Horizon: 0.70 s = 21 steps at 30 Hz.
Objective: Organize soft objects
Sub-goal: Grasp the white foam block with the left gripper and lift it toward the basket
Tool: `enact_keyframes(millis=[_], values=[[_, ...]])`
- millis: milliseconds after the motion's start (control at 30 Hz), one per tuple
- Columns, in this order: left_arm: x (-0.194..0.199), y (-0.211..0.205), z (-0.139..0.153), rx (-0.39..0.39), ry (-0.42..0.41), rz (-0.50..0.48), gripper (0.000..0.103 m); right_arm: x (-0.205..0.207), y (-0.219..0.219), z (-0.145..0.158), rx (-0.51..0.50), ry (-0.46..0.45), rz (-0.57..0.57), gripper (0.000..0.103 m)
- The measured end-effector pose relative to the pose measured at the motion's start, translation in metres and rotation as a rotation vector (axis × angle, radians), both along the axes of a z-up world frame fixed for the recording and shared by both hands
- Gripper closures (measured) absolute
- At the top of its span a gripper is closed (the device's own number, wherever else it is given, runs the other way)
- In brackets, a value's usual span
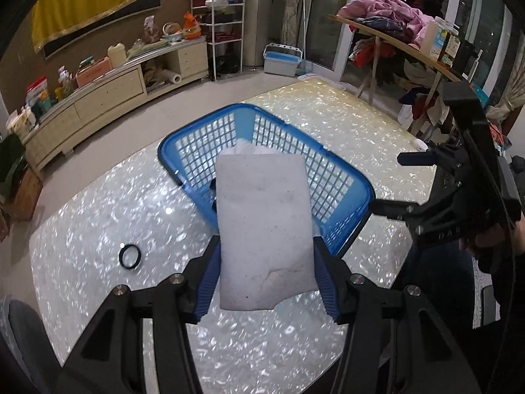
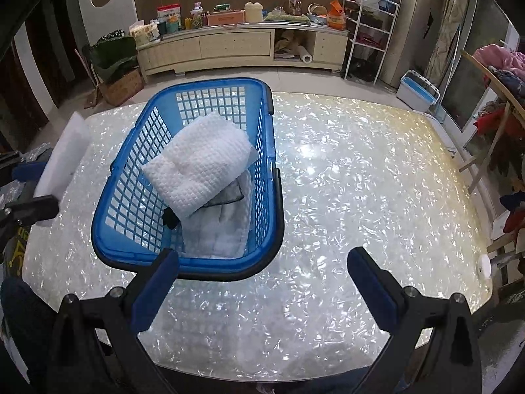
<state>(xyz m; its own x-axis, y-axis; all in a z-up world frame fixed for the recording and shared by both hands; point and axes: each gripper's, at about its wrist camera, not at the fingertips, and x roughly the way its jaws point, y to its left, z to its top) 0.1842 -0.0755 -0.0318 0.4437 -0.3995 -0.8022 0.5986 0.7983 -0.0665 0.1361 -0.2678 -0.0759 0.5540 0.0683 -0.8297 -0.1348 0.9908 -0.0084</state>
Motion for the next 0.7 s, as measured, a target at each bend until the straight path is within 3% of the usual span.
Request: enact_keyframes(millis=[267, 700], values=[[0.014, -0.038, 0.0, 0.038, -0.017, -0.048, 0.052, 0.005, -0.01, -0.003, 0.03, -0.016, 0.011, 0.0], [0.066, -0.068, -0.036, 0.102, 0.0, -0.086, 0.052, 0.013, -0.025, -0.009, 0.069, -0.029, 0.007, 0.0]])
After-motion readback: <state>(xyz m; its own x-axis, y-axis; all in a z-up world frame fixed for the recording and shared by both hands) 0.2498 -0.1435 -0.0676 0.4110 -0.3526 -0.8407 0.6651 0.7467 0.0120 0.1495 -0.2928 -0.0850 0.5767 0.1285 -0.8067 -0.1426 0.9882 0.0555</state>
